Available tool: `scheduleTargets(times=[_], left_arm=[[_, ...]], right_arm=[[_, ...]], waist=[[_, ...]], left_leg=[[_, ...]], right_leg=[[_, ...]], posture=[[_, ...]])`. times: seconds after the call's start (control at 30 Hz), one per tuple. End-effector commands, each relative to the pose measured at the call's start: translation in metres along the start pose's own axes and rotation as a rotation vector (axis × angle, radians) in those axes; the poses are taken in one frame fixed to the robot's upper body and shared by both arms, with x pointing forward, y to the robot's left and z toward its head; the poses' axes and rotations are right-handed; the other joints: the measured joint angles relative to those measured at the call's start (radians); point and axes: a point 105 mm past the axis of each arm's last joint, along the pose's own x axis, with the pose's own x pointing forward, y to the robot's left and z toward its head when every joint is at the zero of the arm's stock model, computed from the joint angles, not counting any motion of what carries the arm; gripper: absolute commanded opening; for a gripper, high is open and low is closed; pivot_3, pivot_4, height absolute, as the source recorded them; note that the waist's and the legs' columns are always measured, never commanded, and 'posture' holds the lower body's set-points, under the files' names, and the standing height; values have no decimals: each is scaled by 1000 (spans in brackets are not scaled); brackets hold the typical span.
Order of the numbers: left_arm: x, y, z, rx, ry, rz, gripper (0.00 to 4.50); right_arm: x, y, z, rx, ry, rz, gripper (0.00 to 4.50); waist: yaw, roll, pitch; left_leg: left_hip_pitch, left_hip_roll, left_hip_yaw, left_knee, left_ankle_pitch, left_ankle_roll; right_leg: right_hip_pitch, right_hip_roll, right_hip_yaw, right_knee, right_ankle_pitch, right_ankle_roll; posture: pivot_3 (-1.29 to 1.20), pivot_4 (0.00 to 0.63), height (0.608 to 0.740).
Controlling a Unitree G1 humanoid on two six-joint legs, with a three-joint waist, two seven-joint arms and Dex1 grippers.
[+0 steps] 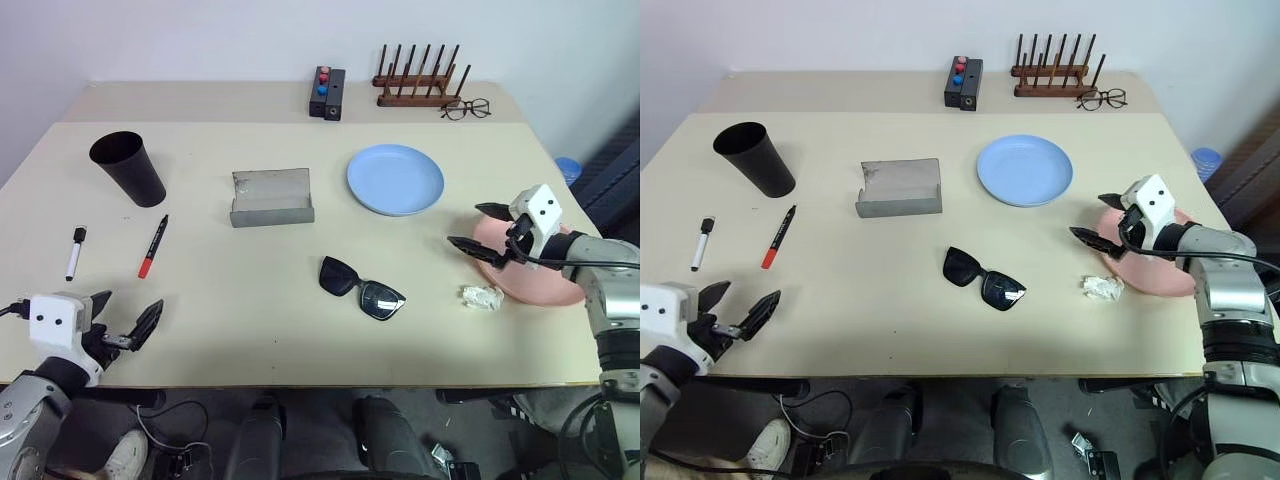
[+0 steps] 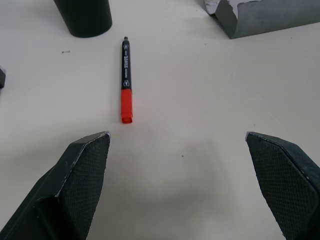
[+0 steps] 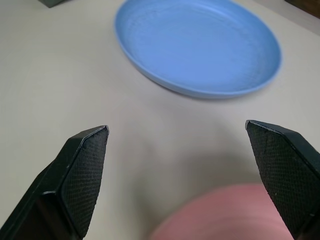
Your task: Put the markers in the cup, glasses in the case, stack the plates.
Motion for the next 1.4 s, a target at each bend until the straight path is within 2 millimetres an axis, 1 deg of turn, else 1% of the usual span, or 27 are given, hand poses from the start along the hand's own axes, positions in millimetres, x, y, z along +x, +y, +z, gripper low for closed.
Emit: scheduleTargets(times=[0.03, 0.17, 0.3, 0.37, 0.5, 0.57, 0.63, 0.73, 0.8, 0.87, 0.9, 0.97, 1.03, 1.1, 1.17, 1.2, 1.3, 1.37, 1.4], left_arm=[[-2, 4, 12, 28, -39, 14, 4463], [-1, 4, 13, 29, -45, 18, 4463], [2, 8, 16, 26, -58, 38, 4463], [6, 11, 18, 18, -63, 64, 4463], [8, 18, 24, -2, -84, 97, 4463], [13, 20, 30, -15, -92, 103, 4463], [22, 21, 37, -48, -98, 108, 4463], [35, 26, 41, -97, -50, 121, 4463], [56, 24, 42, -69, 36, 118, 4463], [70, 25, 45, -54, 104, 138, 4463], [76, 27, 50, -69, 119, 148, 4463], [87, 29, 60, -108, 130, 161, 4463], [96, 29, 66, -161, 152, 145, 4463], [107, 30, 67, -221, 212, 144, 4463], [115, 35, 56, -194, 357, 183, 4463], [116, 39, 53, -169, 400, 208, 4463], [125, 43, 48, -210, 462, 212, 4463], [127, 47, 42, -237, 506, 222, 4463], [128, 46, 40, -260, 517, 209, 4463]], right_arm=[[-1, -4, 13, -33, -40, -18, 4500], [4, 1, 13, -38, -40, -12, 4500], [11, 5, 19, -47, -68, -5, 4500], [18, 12, 22, -51, -94, 10, 4500], [30, 27, 30, -60, -138, 37, 4500], [38, 39, 39, -71, -174, 69, 4500], [47, 56, 47, -79, -199, 106, 4500], [59, 78, 56, -104, -216, 139, 4500], [68, 101, 68, -110, -261, 175, 4500], [72, 119, 76, -93, -298, 203, 4500], [74, 127, 80, -80, -313, 212, 4500], [76, 141, 85, -61, -331, 232, 4500], [78, 158, 89, -47, -347, 265, 4500], [78, 176, 91, -31, -358, 301, 4500], [78, 186, 91, -27, -360, 316, 4500], [77, 188, 92, -24, -362, 316, 4500], [75, 194, 96, -2, -379, 313, 4500], [74, 195, 97, 1, -383, 312, 4500], [74, 197, 97, -15, -380, 315, 4500]], waist=[[0, 0, 0], [0, 0, 0], [0, 0, 0], [0, 0, 0], [0, 0, 0], [0, 0, 0], [0, 0, 0], [1, 0, 0], [3, 0, 0], [5, 0, 0], [4, 0, 0], [3, -1, 0], [1, -1, 0], [0, -1, -1], [-1, -1, -1], [-3, -1, -1], [-3, -1, -1], [-1, -1, -1], [-1, -1, -1]], left_leg=[[0, 0, 0, 0, 0, 0], [0, 0, 0, 0, 0, 0], [0, 0, 0, 0, 0, 0], [0, 0, 0, 0, 0, 0], [0, 0, 0, 0, 0, 0], [0, 0, 0, 0, 0, 0], [0, 0, 0, 0, 0, 0], [1, 0, -1, 1, 0, 0], [1, 0, -1, 1, 0, 0], [1, 0, -1, 1, 0, 0], [1, 0, -1, 1, 0, 0], [0, 0, -1, 1, 0, 0], [0, 0, -1, 1, 0, 0], [1, 0, -2, 1, 0, 0], [1, 0, -2, 0, 0, 0], [1, 0, -2, 0, 0, 0], [1, 0, -2, 0, 0, 0], [1, 0, -2, 0, 0, 0], [1, 0, -2, 0, 0, 0]], right_leg=[[0, 0, 0, 0, 0, 0], [0, 0, 0, 0, 0, 0], [0, 0, 0, 0, 0, 0], [0, 0, 0, 0, 0, 0], [0, 0, 0, 1, 0, 0], [0, 0, 0, 1, 0, 0], [0, 0, 0, 1, 0, 0], [0, 1, 0, 3, 0, 1], [1, 1, 0, 3, 0, 1], [0, 1, 0, 3, 1, 1], [0, 1, 0, 4, 1, 2], [1, 1, 0, 3, 2, 4], [0, 1, 0, 3, 2, 5], [0, 1, 0, 3, 2, 5], [0, 2, -1, 4, 2, 5], [0, 1, -1, 4, 2, 6], [0, 1, 0, 5, 2, 6], [-1, 2, -1, 5, 2, 6], [-1, 2, -1, 5, 2, 6]], posture=[[0, 150, 740], [0, 150, 740], [0, 150, 740], [0, 150, 740], [0, 150, 740], [0, 150, 740], [0, 150, 740], [0, 150, 740], [0, 150, 740], [0, 150, 740], [0, 150, 740], [0, 150, 740], [0, 150, 740], [0, 150, 740], [0, 150, 740], [0, 150, 740], [0, 150, 740], [0, 150, 740], [0, 150, 740]])
